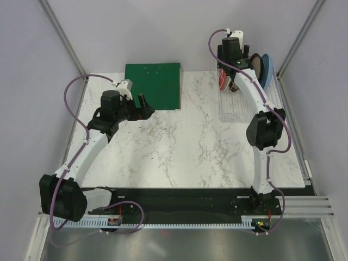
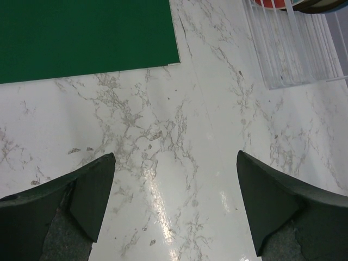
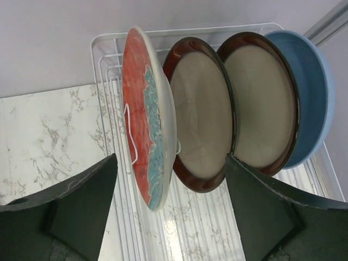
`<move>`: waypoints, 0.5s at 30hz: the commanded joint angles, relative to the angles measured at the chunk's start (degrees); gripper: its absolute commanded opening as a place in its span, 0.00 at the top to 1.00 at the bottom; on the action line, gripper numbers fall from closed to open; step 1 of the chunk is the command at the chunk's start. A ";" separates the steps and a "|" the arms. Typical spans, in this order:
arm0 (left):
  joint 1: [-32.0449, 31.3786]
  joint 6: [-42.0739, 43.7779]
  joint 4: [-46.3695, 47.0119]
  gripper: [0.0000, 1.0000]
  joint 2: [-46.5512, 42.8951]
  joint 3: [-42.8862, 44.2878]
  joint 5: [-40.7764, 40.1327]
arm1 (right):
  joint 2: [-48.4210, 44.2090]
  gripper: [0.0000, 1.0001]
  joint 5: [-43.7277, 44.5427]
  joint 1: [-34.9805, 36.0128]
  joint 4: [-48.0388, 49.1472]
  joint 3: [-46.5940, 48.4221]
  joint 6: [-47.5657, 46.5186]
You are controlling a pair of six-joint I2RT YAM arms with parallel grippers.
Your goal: Unload the plates from the dish rack
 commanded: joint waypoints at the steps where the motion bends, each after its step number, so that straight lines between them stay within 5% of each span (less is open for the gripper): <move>1: 0.29 -1.62 4.03 0.02 0.99 -0.37 1.87 | 3.07 0.14 -0.16 -0.42 2.61 3.80 -1.17; 12: 0.29 -1.54 5.17 0.03 3.90 -0.90 1.96 | 9.04 0.23 5.45 -0.51 4.63 8.03 -4.33; 15: 0.29 -1.80 5.43 0.05 4.77 -0.81 3.19 | 9.84 0.39 6.79 -0.77 5.16 7.86 -5.12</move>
